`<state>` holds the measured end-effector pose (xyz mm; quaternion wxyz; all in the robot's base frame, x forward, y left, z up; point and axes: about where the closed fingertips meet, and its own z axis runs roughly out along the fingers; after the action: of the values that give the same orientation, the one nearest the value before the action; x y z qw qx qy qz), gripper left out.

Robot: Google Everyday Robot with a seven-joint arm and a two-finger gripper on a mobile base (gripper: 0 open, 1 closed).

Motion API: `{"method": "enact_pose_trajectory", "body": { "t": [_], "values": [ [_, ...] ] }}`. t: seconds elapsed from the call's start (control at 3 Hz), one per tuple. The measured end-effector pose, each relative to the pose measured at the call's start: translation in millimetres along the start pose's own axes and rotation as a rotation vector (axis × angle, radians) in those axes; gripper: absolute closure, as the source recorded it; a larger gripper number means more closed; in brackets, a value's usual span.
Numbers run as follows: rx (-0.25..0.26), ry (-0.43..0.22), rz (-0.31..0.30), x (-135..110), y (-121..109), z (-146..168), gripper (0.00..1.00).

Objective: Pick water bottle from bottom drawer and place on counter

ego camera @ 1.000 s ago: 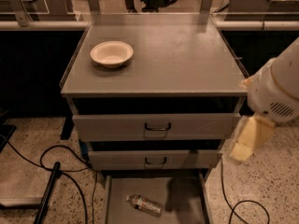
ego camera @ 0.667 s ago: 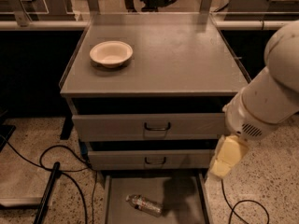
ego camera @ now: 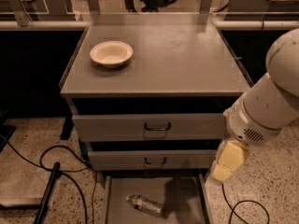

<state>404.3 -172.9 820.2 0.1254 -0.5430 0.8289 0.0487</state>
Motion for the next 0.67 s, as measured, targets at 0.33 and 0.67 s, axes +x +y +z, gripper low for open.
{"method": "enact_pose_trajectory", "body": {
  "t": [0.33, 0.67],
  "values": [
    [-0.068, -0.018, 0.053, -2, 18, 51, 0.00],
    [-0.110, -0.026, 0.127, -1, 34, 117, 0.00]
  ]
}}
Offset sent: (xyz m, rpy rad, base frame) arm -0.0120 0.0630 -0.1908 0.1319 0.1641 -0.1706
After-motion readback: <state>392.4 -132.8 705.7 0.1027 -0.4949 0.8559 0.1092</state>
